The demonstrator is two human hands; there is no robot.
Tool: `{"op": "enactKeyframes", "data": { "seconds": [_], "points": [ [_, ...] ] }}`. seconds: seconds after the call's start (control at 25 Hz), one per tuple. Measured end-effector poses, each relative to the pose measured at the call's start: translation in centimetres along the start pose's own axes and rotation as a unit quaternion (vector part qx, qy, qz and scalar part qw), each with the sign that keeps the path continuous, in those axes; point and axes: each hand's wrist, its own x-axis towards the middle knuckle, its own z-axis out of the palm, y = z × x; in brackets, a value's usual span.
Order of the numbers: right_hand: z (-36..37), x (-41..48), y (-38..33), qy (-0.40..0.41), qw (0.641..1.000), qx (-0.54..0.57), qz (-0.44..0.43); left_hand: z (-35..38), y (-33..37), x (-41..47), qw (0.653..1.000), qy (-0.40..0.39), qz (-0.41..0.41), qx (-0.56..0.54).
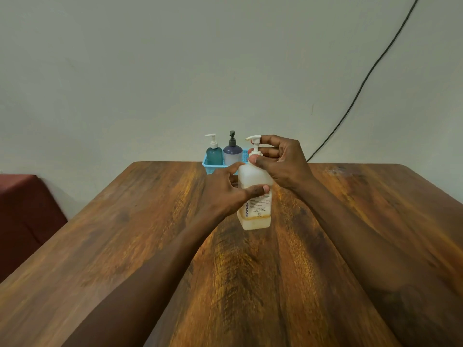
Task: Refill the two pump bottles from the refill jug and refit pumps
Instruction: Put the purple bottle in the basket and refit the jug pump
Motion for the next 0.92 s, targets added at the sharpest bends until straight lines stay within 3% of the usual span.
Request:
{"op": "enactKeyframes", "data": {
  "seconds": [0.16, 0.4, 0.92],
  "points": [
    [0.0, -0.3, 0.3, 0.003, 1.0, -0.017, 0.001, -0.3, -0.4, 0.1, 0.999, -0.021, -0.013, -0.022],
    [-0.9, 0.1, -0.6, -0.085, 0.988, -0.117, -0.056, -0.4, 0.0, 0.4, 0.998, -0.064, -0.022, -0.015],
    [-3.8, 0.2, 1.0, -0.05, 0.997, -0.053, 0.009, 2.7, 1.0, 2.4, 0.995, -0.093, -0.012, -0.026]
  ]
}}
